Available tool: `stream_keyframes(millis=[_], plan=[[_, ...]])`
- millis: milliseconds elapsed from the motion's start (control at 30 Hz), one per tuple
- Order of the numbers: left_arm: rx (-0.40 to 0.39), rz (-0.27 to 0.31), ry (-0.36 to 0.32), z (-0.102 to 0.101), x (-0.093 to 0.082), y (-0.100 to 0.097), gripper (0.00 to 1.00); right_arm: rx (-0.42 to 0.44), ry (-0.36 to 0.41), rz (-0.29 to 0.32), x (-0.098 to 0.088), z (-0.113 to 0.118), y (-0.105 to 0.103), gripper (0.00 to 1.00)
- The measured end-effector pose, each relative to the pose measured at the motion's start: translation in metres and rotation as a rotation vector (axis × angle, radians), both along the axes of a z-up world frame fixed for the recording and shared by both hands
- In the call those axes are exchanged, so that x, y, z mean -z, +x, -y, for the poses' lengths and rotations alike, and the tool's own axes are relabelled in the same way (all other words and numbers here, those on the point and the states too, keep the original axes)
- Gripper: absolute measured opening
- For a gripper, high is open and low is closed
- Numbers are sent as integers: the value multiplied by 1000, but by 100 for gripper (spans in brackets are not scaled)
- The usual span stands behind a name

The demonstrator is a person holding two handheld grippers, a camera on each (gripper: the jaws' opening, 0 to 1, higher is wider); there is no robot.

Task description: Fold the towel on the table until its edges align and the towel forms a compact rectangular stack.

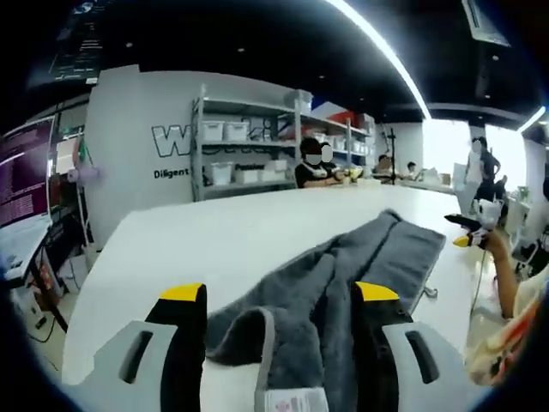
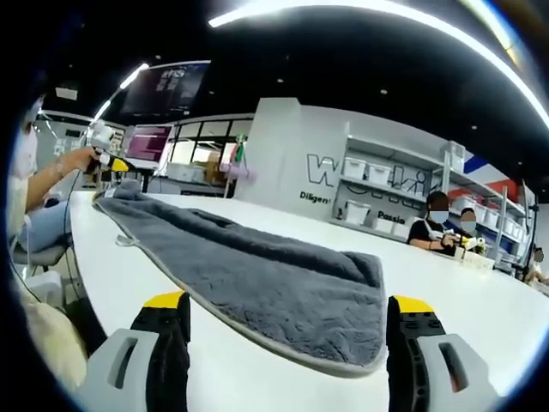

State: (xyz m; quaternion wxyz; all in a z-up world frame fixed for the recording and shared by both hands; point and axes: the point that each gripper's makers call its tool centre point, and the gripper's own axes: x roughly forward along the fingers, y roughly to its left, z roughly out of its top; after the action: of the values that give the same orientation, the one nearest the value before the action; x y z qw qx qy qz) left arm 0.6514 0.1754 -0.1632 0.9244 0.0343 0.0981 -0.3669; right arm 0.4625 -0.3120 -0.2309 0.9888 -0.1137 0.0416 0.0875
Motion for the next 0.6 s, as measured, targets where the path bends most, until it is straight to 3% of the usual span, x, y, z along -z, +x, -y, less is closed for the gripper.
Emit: stream_keyframes(millis=[100,300,467,600], plan=[[25,-4,-10,14,-7,12,67,0,0,0,0,0,0,97],[77,36,147,41,2,44,64,-2,0,-11,4,0,3,97],[105,-5,149,65,18,68,61,-5,2,-19,6,0,5,97],[86,-37,164,67,33,85,51,-7,4,-23,8,0,8,97]])
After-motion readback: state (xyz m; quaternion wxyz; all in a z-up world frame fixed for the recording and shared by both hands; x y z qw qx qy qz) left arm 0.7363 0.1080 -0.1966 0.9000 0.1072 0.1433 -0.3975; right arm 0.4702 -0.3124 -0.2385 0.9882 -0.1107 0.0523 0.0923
